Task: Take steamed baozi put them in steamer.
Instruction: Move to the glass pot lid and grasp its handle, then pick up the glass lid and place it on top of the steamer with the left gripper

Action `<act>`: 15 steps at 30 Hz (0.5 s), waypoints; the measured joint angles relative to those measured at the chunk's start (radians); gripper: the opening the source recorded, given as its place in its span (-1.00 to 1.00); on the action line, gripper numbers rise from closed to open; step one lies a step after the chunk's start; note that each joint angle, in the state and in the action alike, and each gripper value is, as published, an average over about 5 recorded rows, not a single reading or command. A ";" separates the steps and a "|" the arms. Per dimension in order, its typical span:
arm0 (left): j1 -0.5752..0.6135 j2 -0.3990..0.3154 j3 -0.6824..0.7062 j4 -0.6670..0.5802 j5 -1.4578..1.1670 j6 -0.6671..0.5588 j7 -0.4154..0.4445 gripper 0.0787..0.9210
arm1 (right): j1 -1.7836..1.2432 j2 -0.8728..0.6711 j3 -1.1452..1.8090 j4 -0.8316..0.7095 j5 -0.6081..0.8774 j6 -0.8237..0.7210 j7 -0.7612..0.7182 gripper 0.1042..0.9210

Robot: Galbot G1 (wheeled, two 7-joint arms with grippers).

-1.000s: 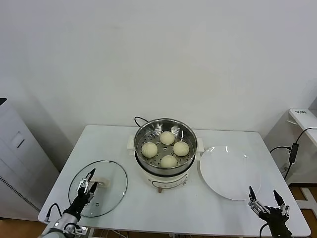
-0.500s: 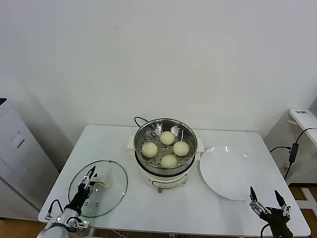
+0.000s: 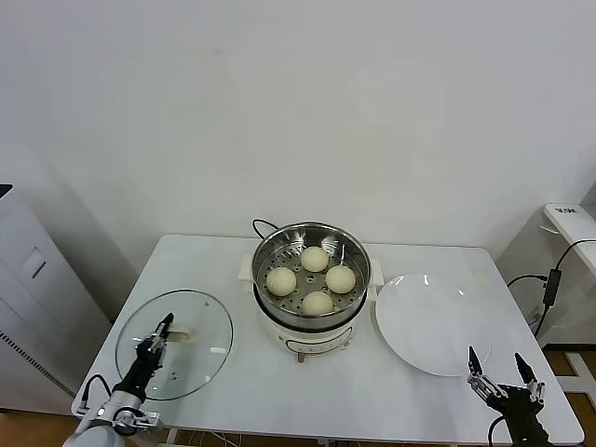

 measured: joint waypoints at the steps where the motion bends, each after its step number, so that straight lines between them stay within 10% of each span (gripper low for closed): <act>1: 0.004 0.007 -0.001 -0.012 -0.014 0.006 0.007 -0.88 | 0.003 -0.002 -0.003 0.001 0.000 -0.002 0.001 0.76; 15: 0.037 0.216 -0.005 -0.264 -0.328 0.227 0.185 -0.89 | 0.043 -0.040 -0.016 -0.007 0.018 -0.021 -0.023 0.76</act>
